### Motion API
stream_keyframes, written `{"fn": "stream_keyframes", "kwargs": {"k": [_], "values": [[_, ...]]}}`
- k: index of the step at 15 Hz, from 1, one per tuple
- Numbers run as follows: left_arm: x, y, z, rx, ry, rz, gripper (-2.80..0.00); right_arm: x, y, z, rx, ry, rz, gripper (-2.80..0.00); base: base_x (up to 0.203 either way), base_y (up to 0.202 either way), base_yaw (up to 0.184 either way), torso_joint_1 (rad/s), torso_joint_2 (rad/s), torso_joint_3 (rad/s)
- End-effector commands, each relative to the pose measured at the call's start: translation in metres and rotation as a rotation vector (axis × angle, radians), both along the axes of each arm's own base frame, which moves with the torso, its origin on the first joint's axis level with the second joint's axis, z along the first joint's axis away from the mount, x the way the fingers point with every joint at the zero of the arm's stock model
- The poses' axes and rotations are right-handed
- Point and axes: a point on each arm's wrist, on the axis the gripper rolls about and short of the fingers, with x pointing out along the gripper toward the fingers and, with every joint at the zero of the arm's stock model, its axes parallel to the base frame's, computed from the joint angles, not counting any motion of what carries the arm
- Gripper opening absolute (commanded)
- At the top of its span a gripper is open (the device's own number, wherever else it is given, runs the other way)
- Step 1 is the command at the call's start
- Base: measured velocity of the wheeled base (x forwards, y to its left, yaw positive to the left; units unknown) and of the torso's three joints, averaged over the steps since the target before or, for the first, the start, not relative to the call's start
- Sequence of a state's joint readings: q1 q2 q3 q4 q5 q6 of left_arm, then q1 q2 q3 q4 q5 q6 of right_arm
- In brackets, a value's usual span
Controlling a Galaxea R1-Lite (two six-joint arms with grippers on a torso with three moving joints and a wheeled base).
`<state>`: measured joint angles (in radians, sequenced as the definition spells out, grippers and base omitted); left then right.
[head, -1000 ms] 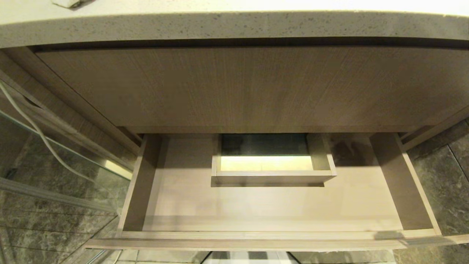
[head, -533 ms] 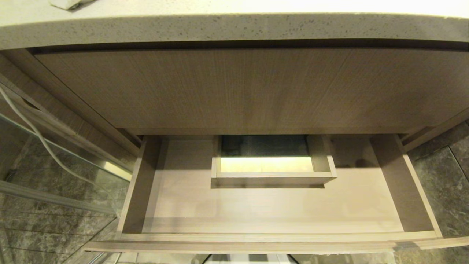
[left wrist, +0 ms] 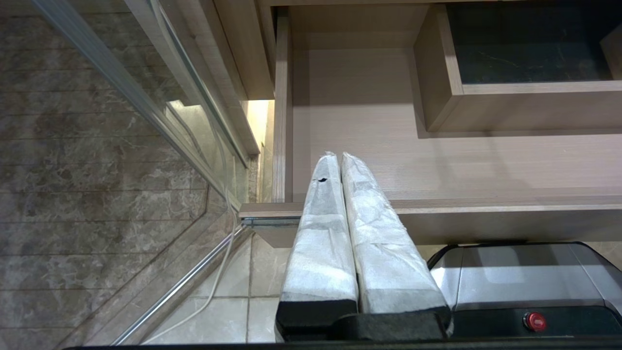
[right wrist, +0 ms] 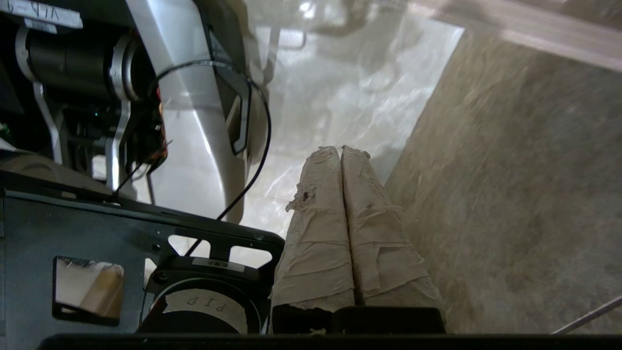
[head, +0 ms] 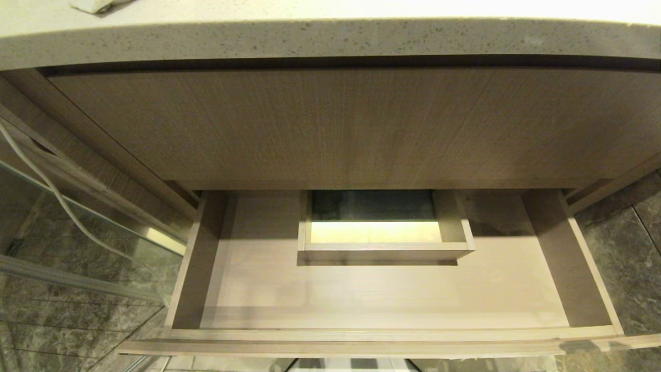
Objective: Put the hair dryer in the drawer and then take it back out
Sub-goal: Close the drawer
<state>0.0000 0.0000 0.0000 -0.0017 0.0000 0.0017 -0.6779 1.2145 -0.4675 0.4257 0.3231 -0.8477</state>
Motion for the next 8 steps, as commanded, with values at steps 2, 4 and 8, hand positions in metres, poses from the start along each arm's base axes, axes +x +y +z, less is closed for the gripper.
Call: {"fn": "stream_keyframes", "kwargs": {"k": [2,4,8], "values": [[0.000,0.000,0.000,0.000,0.000,0.000,-2.80,0.023,-0.021,-0.015,0.069,0.142,-0.013,-2.80,0.000,0.000,0.000,0.000,0.00,0.000],[0.000,0.000,0.000,0.000,0.000,0.000,-2.80,0.036,-0.033,-0.024,0.107,0.240,-0.023,-2.80,0.000,0.000,0.000,0.000,0.00,0.000],[0.000,0.000,0.000,0.000,0.000,0.000,-2.80,0.066,-0.061,-0.037,0.188,0.366,-0.028,-2.80,0.000,0.000,0.000,0.000,0.00,0.000]]}}
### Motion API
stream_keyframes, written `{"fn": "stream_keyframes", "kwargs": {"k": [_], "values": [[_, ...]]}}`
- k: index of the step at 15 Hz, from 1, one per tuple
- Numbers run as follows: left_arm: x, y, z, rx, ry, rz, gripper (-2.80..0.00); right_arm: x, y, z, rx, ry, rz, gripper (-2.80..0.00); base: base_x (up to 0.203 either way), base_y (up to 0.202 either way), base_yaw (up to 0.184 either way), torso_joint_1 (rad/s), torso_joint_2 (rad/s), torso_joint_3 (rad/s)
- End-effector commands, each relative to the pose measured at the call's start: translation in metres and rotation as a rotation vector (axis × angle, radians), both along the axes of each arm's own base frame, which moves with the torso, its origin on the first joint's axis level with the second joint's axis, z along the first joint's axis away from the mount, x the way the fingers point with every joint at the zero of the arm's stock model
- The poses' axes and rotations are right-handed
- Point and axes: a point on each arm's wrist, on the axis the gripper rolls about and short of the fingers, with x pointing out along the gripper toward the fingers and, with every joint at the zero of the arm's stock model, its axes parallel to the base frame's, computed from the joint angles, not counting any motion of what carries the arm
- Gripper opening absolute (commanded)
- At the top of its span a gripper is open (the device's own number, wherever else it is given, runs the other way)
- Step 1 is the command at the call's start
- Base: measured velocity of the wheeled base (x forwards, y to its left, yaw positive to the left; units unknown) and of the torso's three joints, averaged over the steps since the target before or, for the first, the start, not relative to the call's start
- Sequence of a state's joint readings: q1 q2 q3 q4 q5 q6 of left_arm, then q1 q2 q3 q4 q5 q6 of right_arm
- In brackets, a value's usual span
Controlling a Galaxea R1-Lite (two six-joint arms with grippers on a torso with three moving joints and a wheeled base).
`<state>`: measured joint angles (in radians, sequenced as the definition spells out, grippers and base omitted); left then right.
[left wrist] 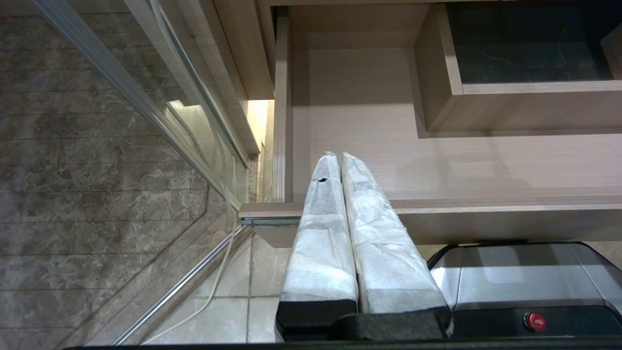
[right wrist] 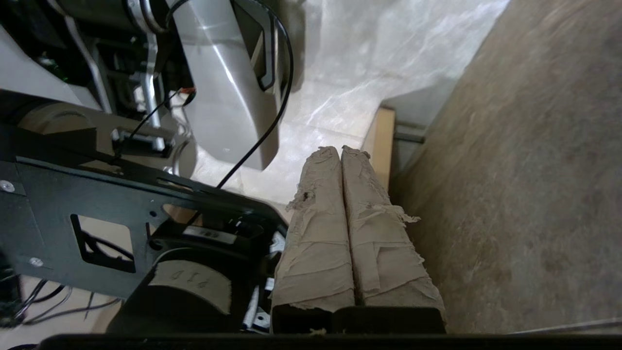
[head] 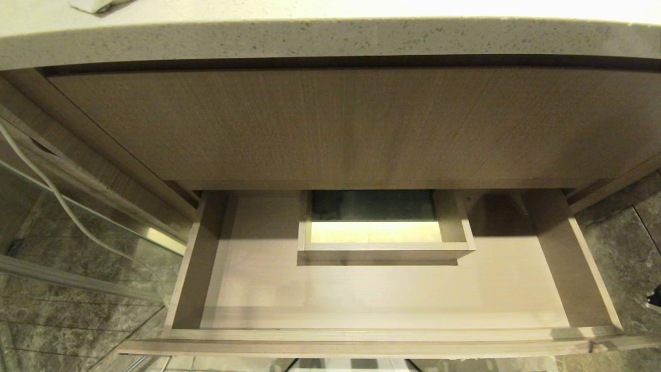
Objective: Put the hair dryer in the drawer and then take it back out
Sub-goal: Close the drawer
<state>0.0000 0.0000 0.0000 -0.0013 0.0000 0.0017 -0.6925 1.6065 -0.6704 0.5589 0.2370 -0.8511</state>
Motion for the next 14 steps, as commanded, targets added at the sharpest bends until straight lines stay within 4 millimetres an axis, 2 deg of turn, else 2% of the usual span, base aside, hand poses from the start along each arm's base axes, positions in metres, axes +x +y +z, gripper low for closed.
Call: {"fn": "stream_keyframes", "kwargs": {"k": [1,4,7,14], "values": [[0.000,0.000,0.000,0.000,0.000,0.000,-2.80,0.023,-0.022,-0.020,0.065,0.082,-0.005,-2.80,0.000,0.000,0.000,0.000,0.00,0.000],[0.000,0.000,0.000,0.000,0.000,0.000,-2.80,0.045,-0.042,-0.035,0.094,0.151,-0.010,-2.80,0.000,0.000,0.000,0.000,0.00,0.000],[0.000,0.000,0.000,0.000,0.000,0.000,-2.80,0.058,-0.055,-0.046,0.137,0.241,-0.011,-2.80,0.000,0.000,0.000,0.000,0.00,0.000],[0.000,0.000,0.000,0.000,-0.002,0.000,-2.80,0.082,-0.067,-0.063,0.105,0.223,0.018,-2.80,0.000,0.000,0.000,0.000,0.00,0.000]]}}
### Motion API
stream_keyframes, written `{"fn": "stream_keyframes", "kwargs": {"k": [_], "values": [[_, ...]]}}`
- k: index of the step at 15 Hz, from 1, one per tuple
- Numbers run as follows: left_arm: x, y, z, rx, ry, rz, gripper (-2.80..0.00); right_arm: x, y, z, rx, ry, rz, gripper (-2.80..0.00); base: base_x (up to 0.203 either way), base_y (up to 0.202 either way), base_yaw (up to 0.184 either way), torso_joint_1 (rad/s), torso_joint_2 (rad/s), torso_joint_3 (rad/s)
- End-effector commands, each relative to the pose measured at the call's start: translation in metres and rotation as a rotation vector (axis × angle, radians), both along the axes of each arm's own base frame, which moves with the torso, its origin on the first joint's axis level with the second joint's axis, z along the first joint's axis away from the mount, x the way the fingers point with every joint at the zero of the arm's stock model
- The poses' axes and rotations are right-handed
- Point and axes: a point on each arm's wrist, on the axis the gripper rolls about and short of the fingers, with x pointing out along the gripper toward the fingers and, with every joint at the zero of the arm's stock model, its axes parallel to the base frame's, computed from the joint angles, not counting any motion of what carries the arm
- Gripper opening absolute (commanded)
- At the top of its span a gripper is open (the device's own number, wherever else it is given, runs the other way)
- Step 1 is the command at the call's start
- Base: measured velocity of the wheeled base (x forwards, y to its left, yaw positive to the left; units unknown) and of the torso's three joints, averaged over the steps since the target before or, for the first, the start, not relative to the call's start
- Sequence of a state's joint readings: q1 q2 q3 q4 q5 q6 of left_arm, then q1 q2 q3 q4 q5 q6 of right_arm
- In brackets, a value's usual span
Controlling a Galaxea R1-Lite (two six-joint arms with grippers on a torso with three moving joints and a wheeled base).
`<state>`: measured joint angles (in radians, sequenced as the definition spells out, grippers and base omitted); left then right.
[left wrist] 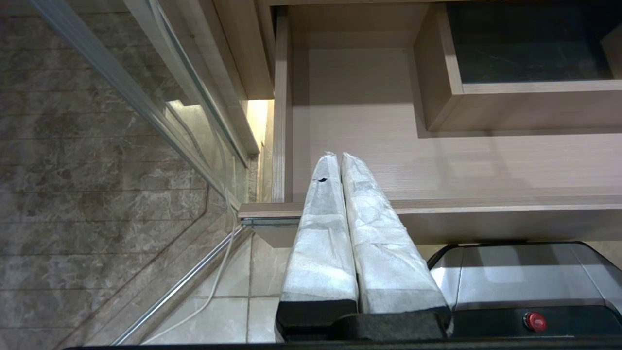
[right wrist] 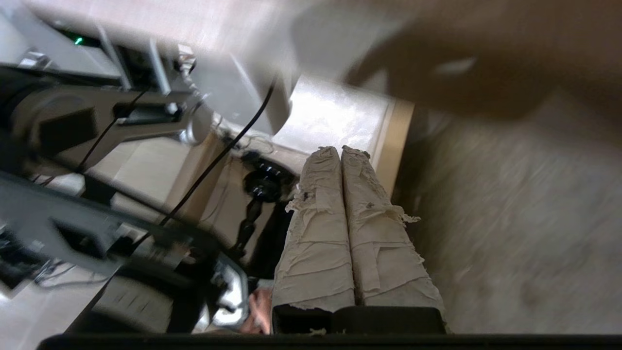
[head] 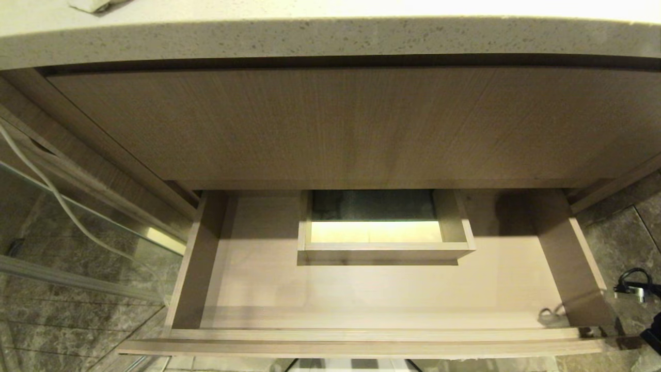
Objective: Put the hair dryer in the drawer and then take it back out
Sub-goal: Close the drawer
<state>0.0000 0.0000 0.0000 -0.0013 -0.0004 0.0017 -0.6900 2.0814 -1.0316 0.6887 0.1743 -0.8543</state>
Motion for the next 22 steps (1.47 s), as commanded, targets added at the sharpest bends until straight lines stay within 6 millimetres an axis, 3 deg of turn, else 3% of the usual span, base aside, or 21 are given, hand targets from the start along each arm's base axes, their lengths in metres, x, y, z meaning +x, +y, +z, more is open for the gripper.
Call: {"fn": "stream_keyframes", "kwargs": {"k": [1,4,5,8,11,15,17,22], "values": [[0.000,0.000,0.000,0.000,-0.002,0.000,-2.80,0.009,-0.005,-0.008,-0.009,-0.017,0.009,-2.80,0.000,0.000,0.000,0.000,0.00,0.000],[0.000,0.000,0.000,0.000,0.000,0.000,-2.80,0.018,-0.012,-0.007,-0.041,-0.081,0.005,-2.80,0.000,0.000,0.000,0.000,0.00,0.000],[0.000,0.000,0.000,0.000,0.000,0.000,-2.80,0.030,-0.022,-0.001,-0.096,-0.177,0.002,-2.80,0.000,0.000,0.000,0.000,0.00,0.000],[0.000,0.000,0.000,0.000,-0.002,0.000,-2.80,0.038,-0.032,0.015,-0.144,-0.335,-0.008,-2.80,0.000,0.000,0.000,0.000,0.00,0.000],[0.000,0.000,0.000,0.000,0.000,0.000,-2.80,0.047,-0.041,0.037,-0.175,-0.535,-0.001,-2.80,0.000,0.000,0.000,0.000,0.00,0.000],[0.000,0.000,0.000,0.000,-0.002,0.000,-2.80,0.075,-0.055,0.069,-0.265,-0.941,0.103,-2.80,0.000,0.000,0.000,0.000,0.00,0.000],[0.000,0.000,0.000,0.000,0.000,0.000,-2.80,0.074,-0.056,0.084,-0.286,-1.023,0.117,-2.80,0.000,0.000,0.000,0.000,0.00,0.000],[0.000,0.000,0.000,0.000,0.000,0.000,-2.80,0.056,-0.042,0.088,-0.230,-1.035,0.126,-2.80,0.000,0.000,0.000,0.000,0.00,0.000]]}}
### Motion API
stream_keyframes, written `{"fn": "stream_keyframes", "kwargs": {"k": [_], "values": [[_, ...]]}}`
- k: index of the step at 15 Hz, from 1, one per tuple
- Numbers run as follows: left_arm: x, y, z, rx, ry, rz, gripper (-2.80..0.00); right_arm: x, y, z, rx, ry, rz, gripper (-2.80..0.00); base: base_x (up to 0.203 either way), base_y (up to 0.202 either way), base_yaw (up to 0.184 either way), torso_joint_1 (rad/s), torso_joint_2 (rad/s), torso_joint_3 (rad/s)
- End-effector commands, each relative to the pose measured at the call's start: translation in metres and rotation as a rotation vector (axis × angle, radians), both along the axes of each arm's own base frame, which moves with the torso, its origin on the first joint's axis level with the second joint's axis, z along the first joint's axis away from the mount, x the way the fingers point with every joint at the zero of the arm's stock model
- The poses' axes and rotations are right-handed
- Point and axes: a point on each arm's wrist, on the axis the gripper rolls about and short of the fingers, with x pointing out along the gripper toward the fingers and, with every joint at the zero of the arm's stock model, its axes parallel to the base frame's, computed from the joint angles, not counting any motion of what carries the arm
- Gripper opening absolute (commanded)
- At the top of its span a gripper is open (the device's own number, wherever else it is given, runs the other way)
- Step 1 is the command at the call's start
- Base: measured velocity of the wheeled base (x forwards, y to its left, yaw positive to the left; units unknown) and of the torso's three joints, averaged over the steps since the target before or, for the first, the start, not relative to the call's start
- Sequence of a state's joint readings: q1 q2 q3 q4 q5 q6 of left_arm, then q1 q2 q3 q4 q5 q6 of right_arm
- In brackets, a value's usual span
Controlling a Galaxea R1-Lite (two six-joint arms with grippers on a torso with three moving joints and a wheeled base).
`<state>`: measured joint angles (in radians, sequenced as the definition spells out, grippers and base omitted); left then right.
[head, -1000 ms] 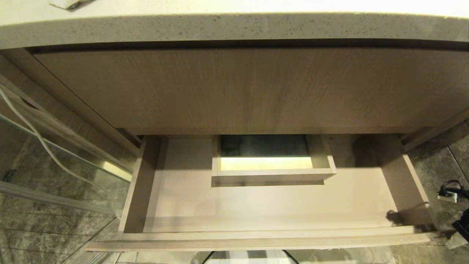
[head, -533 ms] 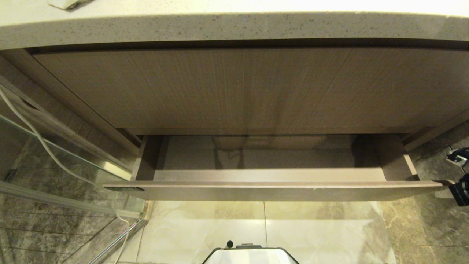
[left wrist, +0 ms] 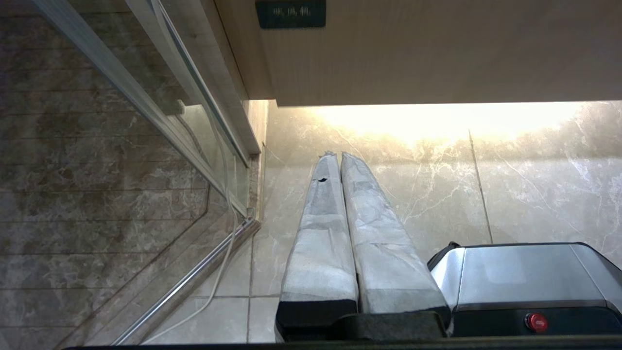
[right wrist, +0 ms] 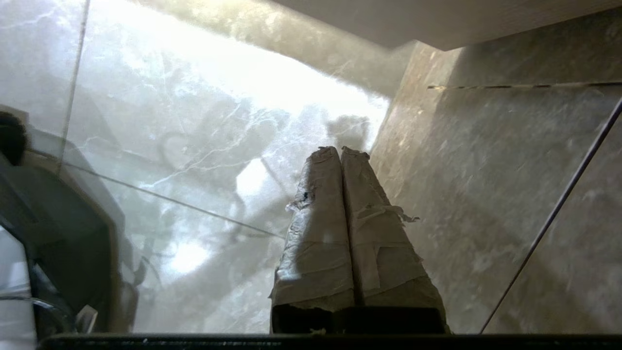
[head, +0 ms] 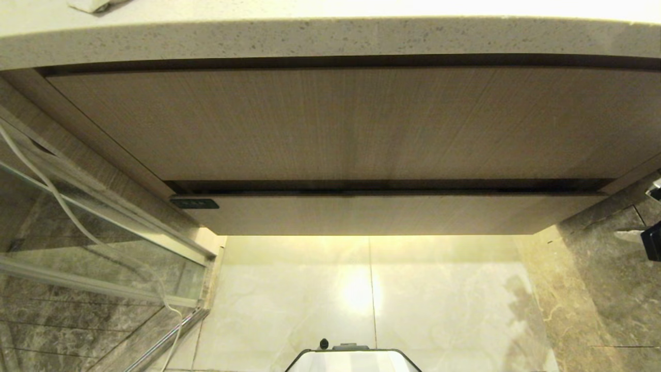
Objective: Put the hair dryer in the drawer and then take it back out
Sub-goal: Close the drawer
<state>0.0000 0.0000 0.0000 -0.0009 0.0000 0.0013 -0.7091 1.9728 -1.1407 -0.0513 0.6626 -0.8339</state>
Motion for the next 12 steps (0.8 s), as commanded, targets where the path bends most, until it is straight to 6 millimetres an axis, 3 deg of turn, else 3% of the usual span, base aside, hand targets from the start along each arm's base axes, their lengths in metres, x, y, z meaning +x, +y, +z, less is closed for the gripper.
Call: {"fn": "stream_keyframes", "kwargs": {"k": [1,8,12], "values": [[0.000,0.000,0.000,0.000,-0.002,0.000,-2.80,-0.010,0.009,0.006,0.005,0.004,0.000,-2.80,0.000,0.000,0.000,0.000,0.00,0.000],[0.000,0.000,0.000,0.000,-0.002,0.000,-2.80,-0.032,0.029,0.035,0.033,-0.032,-0.040,-2.80,0.000,0.000,0.000,0.000,0.00,0.000],[0.000,0.000,0.000,0.000,-0.002,0.000,-2.80,-0.069,0.064,0.084,0.131,-0.134,-0.157,-2.80,0.000,0.000,0.000,0.000,0.00,0.000]]}}
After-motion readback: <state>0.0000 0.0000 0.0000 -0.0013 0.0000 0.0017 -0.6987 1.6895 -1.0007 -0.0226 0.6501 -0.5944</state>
